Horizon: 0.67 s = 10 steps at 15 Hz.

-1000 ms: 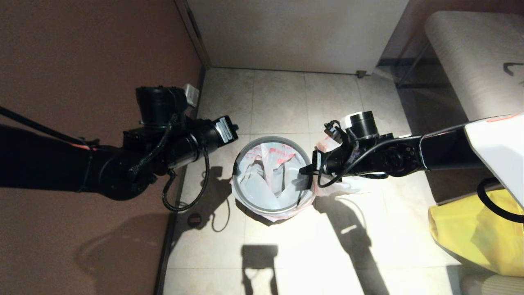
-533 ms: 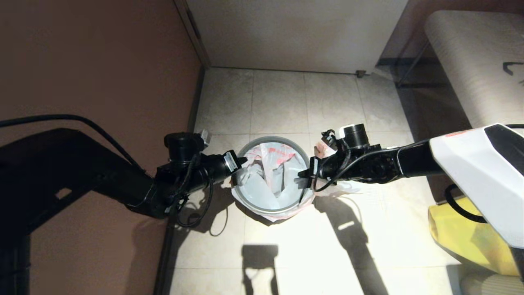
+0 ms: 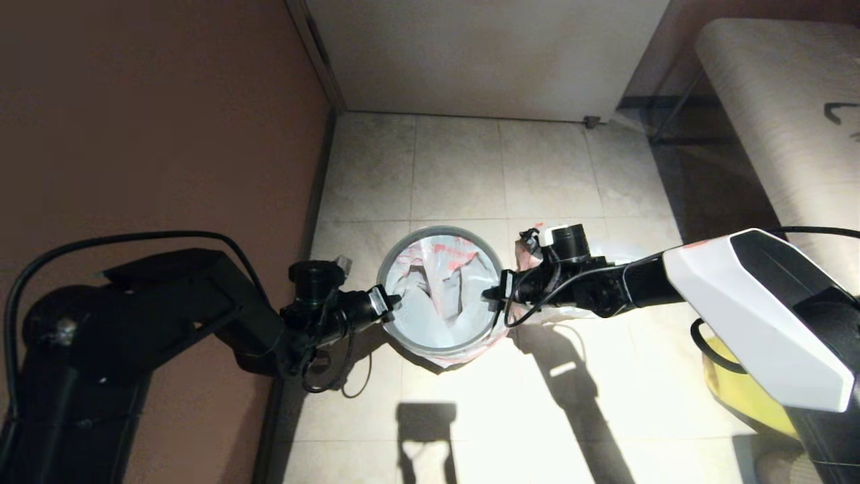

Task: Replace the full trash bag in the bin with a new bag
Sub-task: Place the trash can ring on the trash can

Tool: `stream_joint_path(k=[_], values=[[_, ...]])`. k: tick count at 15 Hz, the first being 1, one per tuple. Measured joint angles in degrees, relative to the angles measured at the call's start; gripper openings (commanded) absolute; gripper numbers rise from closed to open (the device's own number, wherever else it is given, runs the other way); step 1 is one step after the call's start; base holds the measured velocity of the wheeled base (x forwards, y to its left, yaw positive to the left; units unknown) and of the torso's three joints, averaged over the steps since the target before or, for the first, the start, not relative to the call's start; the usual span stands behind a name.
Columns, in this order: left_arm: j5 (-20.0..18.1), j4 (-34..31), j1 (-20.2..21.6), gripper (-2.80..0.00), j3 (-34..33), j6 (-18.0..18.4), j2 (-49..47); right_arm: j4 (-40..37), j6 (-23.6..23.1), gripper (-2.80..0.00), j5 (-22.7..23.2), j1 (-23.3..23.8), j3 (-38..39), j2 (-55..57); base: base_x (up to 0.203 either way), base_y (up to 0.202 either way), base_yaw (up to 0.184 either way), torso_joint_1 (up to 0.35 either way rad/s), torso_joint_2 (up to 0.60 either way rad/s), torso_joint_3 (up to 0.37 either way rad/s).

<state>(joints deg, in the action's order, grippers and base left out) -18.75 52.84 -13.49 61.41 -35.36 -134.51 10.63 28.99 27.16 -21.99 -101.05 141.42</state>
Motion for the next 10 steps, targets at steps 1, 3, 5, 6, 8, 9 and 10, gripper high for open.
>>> stream_joint_path(k=[1,3,5,6,8,9,10], values=[[-0.2,0.2,0.3,-2.80,0.3,0.0,-0.7,0.1,0.0,-2.80,-0.4,0.0,-0.6,0.8,0.000,0.000,0.000,0.000,0.00,0.000],[-0.1,0.2,0.4,-2.80,0.4,0.0,-1.2,0.0,0.0,-2.80,-3.0,-0.1,-2.2,2.3,0.000,0.000,0.000,0.000,0.00,0.000],[0.0,0.1,0.4,-2.80,0.3,-0.1,-1.0,-0.4,0.0,-2.80,-3.9,0.0,-2.8,2.8,0.000,0.000,0.000,0.000,0.00,0.000],[0.2,-0.2,0.2,-2.80,0.1,-0.1,-0.4,-0.6,0.0,-2.80,-4.1,0.0,-2.6,2.4,0.000,0.000,0.000,0.000,0.00,0.000],[1.0,-0.9,-0.5,-2.80,-0.2,0.0,2.3,-1.5,0.0,-2.80,-6.4,-0.3,-2.4,0.8,0.000,0.000,0.000,0.000,0.00,0.000],[1.3,-1.5,-1.2,-2.80,-0.2,0.1,4.8,-1.7,0.0,-2.80,-8.8,-0.5,-2.3,-0.7,0.000,0.000,0.000,0.000,0.00,0.000],[1.9,-2.4,-2.2,-2.80,-0.1,0.3,8.0,-2.1,0.0,-2.80,-11.1,-1.2,-1.9,-2.7,0.000,0.000,0.000,0.000,0.00,0.000]])
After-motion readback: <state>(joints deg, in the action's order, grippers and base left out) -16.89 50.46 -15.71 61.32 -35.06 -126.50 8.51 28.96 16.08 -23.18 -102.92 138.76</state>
